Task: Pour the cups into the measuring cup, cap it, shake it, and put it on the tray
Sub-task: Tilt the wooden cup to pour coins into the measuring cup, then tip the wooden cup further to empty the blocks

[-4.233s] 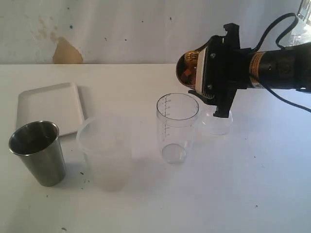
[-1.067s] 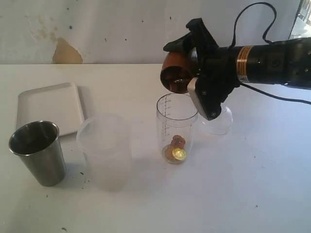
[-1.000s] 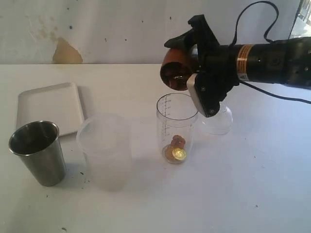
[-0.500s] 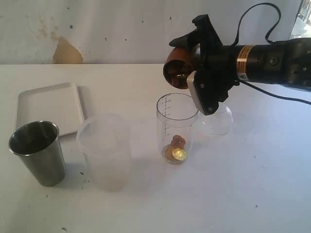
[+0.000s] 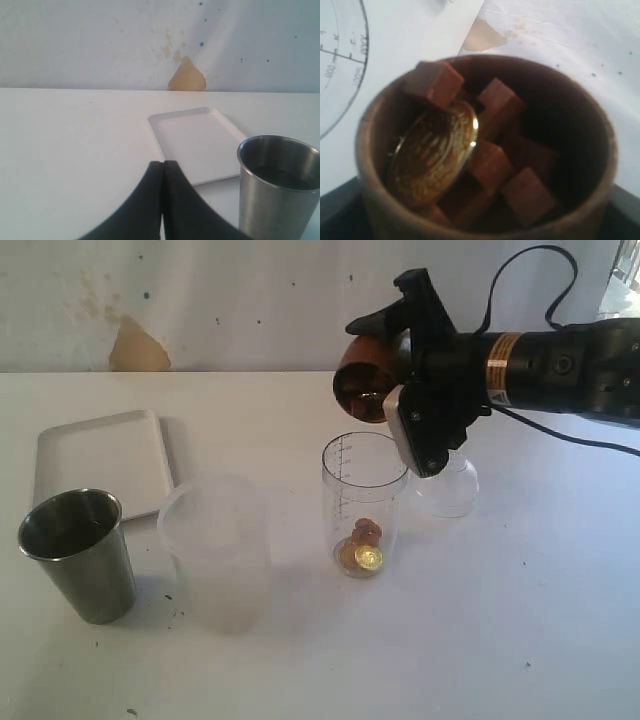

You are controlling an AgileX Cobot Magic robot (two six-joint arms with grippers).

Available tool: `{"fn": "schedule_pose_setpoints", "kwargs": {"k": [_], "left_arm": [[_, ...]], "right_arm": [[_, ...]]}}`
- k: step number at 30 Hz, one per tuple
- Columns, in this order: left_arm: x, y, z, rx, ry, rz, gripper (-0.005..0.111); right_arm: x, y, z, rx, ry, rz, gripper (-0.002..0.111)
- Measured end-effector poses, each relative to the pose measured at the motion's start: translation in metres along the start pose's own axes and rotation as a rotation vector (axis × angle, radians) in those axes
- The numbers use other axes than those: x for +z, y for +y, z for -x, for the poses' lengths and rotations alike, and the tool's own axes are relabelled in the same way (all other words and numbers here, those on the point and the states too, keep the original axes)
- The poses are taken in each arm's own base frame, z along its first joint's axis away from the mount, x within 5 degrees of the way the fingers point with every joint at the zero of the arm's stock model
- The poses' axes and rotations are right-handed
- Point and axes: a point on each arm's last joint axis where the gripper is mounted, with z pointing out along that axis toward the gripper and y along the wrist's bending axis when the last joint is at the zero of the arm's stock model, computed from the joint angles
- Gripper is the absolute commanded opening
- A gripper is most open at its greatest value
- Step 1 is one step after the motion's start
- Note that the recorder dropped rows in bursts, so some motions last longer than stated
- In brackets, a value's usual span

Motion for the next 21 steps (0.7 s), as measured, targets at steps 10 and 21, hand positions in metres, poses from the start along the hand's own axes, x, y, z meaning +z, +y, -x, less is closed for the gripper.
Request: {"fn": "schedule_pose_setpoints", "kwargs": {"k": [10,21], "left_arm": [[0.0000,0.0000,0.0000,0.000,0.000,0.000,0.000],[0.0000,0.0000,0.0000,0.000,0.000,0.000,0.000]], "right_arm": [[0.0000,-0.0009,0.0008,0.002,-0.008,-0.010,0.000],[-0.0005,0.0073,-0.0063,-0.122,0.065,0.084,0.000]]}}
